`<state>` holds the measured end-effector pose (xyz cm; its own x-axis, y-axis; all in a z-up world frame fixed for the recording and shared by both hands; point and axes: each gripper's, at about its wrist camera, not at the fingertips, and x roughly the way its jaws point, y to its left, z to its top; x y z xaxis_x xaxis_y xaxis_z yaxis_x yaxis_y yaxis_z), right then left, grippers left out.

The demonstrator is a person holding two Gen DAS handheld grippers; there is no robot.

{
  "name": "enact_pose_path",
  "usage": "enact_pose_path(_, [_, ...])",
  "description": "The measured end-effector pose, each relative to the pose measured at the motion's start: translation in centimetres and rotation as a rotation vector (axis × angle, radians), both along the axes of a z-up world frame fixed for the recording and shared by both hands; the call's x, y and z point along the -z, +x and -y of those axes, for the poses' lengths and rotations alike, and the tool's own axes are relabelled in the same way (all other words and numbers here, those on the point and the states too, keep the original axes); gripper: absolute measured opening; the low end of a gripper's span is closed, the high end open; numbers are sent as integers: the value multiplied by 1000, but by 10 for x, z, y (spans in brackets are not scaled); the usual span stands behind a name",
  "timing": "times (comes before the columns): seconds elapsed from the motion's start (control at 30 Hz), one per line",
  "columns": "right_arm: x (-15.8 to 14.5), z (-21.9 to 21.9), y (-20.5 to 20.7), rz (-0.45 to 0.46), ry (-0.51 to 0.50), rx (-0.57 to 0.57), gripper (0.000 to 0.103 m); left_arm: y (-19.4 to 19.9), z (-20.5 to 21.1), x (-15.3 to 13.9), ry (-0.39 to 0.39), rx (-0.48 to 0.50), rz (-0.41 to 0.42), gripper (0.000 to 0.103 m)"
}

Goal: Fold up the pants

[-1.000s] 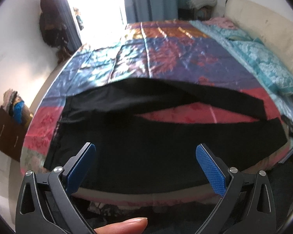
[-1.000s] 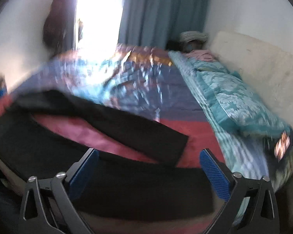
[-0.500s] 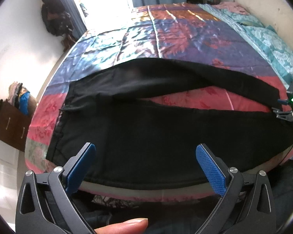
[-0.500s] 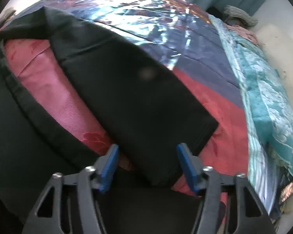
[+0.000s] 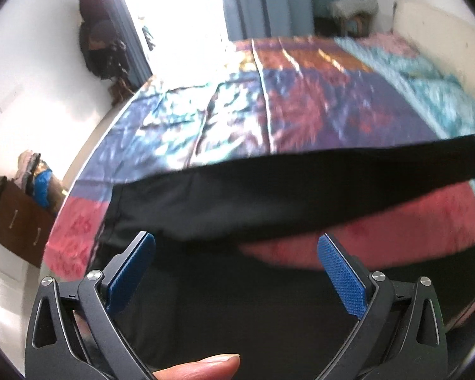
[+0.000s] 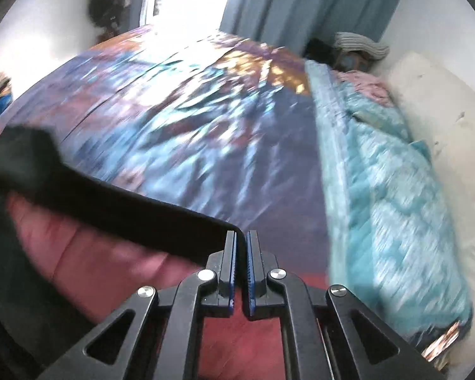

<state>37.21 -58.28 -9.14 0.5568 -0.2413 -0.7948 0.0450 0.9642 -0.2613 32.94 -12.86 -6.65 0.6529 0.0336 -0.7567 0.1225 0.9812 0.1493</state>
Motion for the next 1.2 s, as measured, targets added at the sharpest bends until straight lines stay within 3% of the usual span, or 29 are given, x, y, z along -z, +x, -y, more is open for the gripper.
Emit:
enact_pose_path(0.03, [-1,11,20,2,-6,19,6,4,1,-3,-15,-6,12,103])
enact_pose_path(0.07, [5,31,48,-10,4,68,15,8,3,-4,-28,-13,21,103])
enact_pose_path(0.1, [12,46,65,-20,8,120,42,12,5,-3,-34,-20,23,103])
enact_pose_path(0.17, [25,71,85,5,-42,251,62,17,4,6,-26,-28,5,103])
enact_pose_path(0.23, [34,82,84,52,11,315,61,24,-2,21,-2,-34,-24,103])
enact_pose_path(0.3, [47,74,79,91,145,321,61,41,-12,43,42,-56,-53,103])
enact_pose_path(0.37, [63,49,78,102,287,256,61,62,-17,59,71,-76,-42,103])
enact_pose_path(0.43, [87,-3,90,73,385,137,61,100,-12,85,131,-85,-52,103])
enact_pose_path(0.57, [138,-98,111,-29,466,-104,62,154,12,141,245,-59,-61,103])
enact_pose_path(0.63, [163,-117,119,-87,407,-163,60,173,17,180,334,-77,-105,103])
enact_pose_path(0.7, [183,-102,124,-116,337,-149,59,176,13,204,354,-94,-150,103])
enact_pose_path(0.83, [190,1,108,-55,292,53,56,160,9,202,328,-87,-85,103])
enact_pose_path(0.87, [186,38,97,-27,301,124,43,157,11,202,341,-74,-69,103])
enact_pose_path(0.93, [180,97,78,-18,254,319,43,157,12,202,358,-62,-62,103])
enact_pose_path(1.0, [169,134,59,4,248,483,54,159,13,197,360,-67,-76,103])
enact_pose_path(1.07, [150,142,45,71,261,525,54,160,15,188,312,-71,-75,103])
enact_pose_path(1.2, [131,67,64,67,288,337,56,164,17,169,251,-67,-54,103])
